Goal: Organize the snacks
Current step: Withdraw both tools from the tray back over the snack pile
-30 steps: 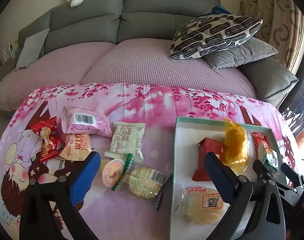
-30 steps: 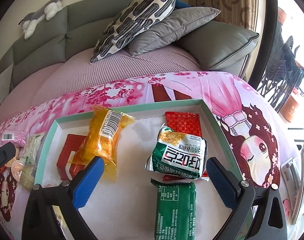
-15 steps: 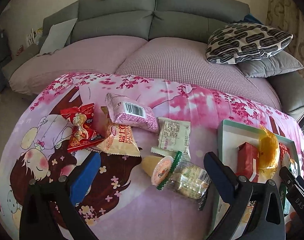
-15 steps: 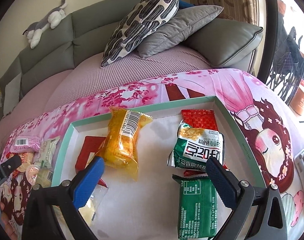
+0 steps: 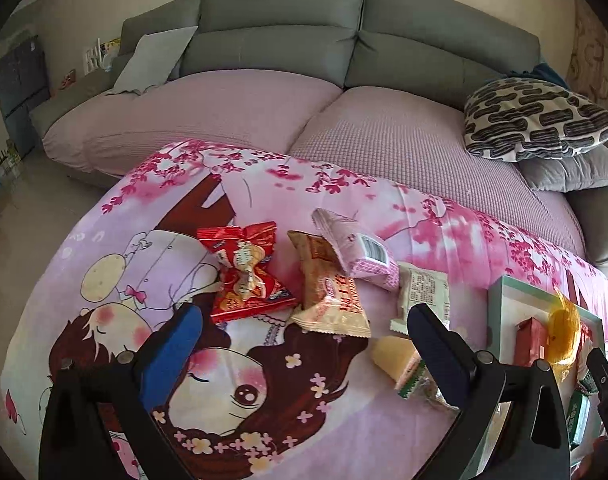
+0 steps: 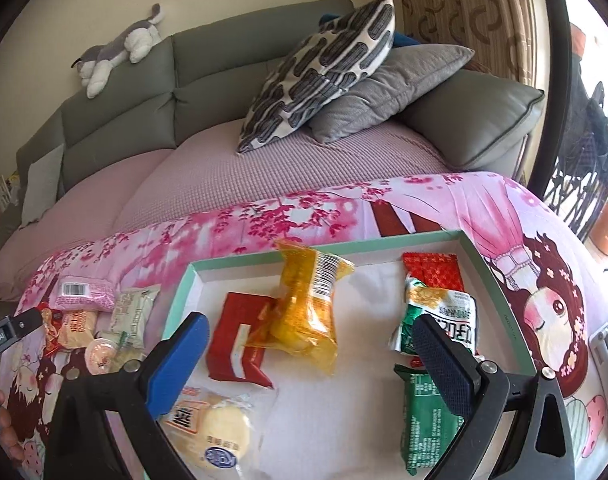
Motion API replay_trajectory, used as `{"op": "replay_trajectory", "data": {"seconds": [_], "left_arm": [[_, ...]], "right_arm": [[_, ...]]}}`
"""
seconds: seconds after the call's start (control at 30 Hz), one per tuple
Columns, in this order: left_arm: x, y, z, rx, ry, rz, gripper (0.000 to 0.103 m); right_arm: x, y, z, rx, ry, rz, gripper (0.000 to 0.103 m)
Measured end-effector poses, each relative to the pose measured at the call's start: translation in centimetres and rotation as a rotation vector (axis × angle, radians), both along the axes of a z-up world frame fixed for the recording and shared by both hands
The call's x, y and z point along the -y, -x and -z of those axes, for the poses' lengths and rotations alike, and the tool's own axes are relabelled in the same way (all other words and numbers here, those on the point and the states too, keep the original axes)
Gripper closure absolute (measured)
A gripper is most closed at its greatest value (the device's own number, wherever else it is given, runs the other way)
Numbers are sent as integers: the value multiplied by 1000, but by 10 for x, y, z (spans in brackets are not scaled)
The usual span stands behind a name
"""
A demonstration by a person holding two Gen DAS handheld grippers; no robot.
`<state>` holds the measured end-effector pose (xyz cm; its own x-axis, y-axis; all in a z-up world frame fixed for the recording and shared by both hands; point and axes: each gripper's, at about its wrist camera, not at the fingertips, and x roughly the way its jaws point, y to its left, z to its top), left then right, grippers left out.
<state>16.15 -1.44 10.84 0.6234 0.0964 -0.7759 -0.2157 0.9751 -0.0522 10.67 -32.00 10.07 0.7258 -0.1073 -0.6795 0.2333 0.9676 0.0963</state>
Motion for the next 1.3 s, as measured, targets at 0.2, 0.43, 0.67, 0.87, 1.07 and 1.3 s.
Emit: {"op": "replay_trajectory", "data": {"seconds": [0.2,0.43,0.67,0.87,1.07,1.3], "left_arm": [[-38,6,-6,15,22,-77,0],[-54,5,3,-11,68,-91,0],[-39,-3,18,-59,115,-22,0],[-10,-10,27,-105,125,88,0],[10,-17,40,-153,123,149,1],[30,-25,55,-192,141,221,7]], "right_arm": [[-45,-12,-14,11,66,-129,1],[-99,-24,-11,-15,91,-316,4],[-132,-35,15,-114,95,-455,8],[-144,-43,35,-200,92,-537,14],[-141,-53,42,-247,102,-527,21],[-118,-55,38,-247,85,-474,23]]}}
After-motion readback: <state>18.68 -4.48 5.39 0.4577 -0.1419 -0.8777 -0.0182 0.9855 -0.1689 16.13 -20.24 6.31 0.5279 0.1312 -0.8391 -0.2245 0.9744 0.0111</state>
